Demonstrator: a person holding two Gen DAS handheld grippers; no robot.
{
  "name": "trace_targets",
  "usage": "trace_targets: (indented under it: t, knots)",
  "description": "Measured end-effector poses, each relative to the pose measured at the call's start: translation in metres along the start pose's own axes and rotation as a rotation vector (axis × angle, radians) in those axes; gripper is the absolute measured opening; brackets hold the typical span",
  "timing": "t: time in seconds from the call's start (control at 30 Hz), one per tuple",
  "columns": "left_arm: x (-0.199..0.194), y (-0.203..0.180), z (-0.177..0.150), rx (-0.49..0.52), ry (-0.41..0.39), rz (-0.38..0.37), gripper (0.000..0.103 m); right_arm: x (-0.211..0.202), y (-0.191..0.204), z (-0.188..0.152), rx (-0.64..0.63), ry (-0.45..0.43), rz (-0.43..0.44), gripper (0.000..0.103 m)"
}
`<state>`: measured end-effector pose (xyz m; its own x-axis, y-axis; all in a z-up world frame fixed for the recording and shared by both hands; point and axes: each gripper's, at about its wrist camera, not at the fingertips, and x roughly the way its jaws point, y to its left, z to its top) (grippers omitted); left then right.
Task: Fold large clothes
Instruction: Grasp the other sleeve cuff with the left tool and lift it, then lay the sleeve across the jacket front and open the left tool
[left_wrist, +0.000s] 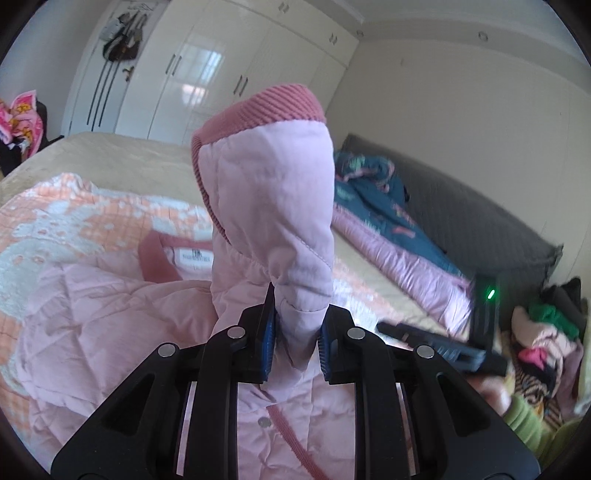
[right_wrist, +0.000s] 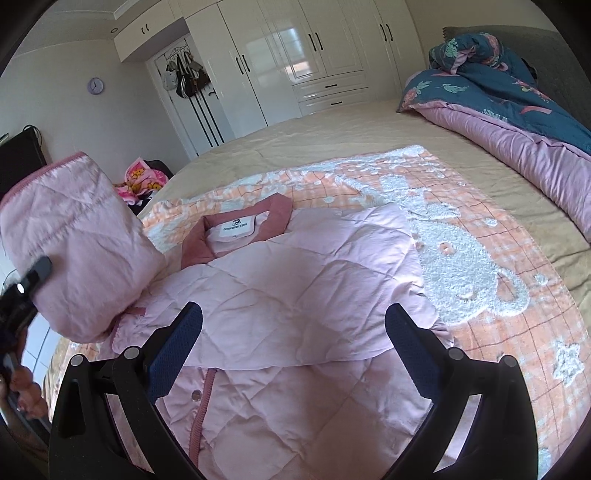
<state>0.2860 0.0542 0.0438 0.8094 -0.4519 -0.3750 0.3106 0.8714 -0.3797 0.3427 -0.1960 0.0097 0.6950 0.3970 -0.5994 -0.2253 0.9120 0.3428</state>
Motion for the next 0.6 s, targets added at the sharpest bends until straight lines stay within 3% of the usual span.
trace_targets:
  t: [0.23,0.6]
  knots:
    - [0.041,-0.009,-0.029,0.07,0.125,0.033,0.012,-0.013,-0.025,0.006,0.068,-0.037,-0.022,0.099]
    - [0.082,-0.03,-0.072,0.247,0.247,0.133,0.013,-0.019,-0.047,0.008,0.136,-0.044,-0.032,0.099]
